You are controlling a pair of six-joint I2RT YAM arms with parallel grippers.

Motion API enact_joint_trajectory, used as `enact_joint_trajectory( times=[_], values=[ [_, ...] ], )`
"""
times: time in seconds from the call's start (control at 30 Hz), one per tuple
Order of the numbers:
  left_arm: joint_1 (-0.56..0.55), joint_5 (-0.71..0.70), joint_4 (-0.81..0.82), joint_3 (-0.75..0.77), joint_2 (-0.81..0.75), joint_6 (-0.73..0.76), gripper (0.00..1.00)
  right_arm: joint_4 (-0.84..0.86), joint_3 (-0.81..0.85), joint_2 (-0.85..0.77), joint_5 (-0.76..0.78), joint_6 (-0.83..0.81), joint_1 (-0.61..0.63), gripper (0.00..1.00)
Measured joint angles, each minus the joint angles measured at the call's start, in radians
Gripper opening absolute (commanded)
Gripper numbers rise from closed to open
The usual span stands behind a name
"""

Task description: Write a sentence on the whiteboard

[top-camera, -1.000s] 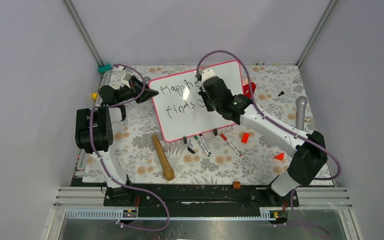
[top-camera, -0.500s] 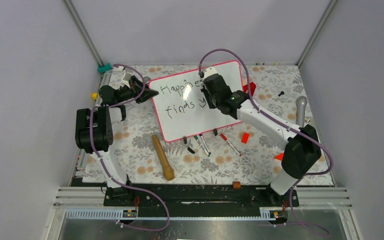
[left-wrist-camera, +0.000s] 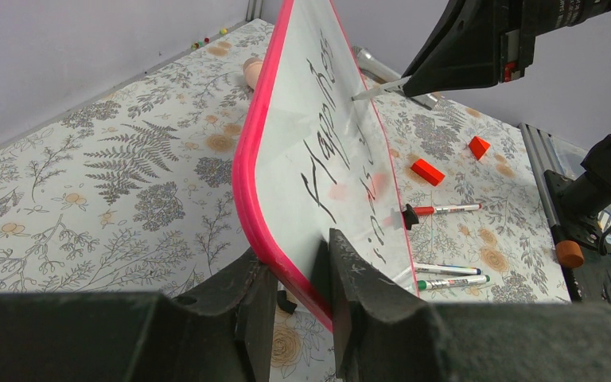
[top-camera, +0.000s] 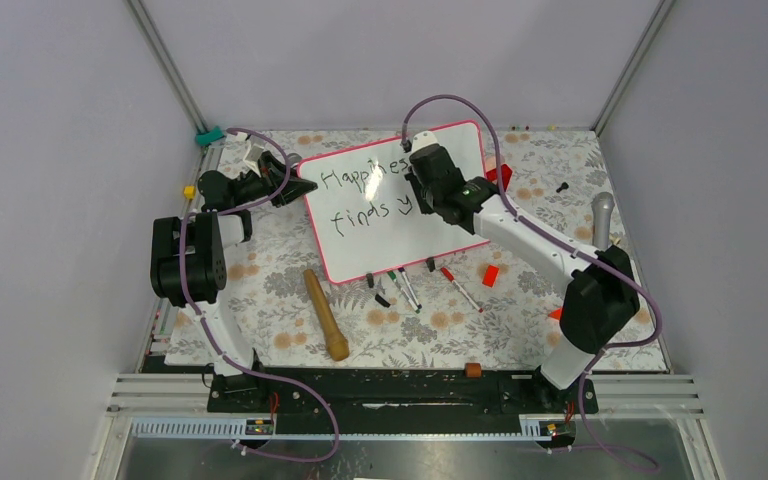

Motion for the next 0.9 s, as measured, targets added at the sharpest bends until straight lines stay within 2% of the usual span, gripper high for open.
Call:
enact_joint_trajectory(
  times=[0.9],
  values=[
    [0.0, 0.0, 0.0, 0.0, 0.0, 0.0, 0.0, -0.054, 0.011, 0.011, -0.06, -0.001, -0.003, 0.0]
  ],
)
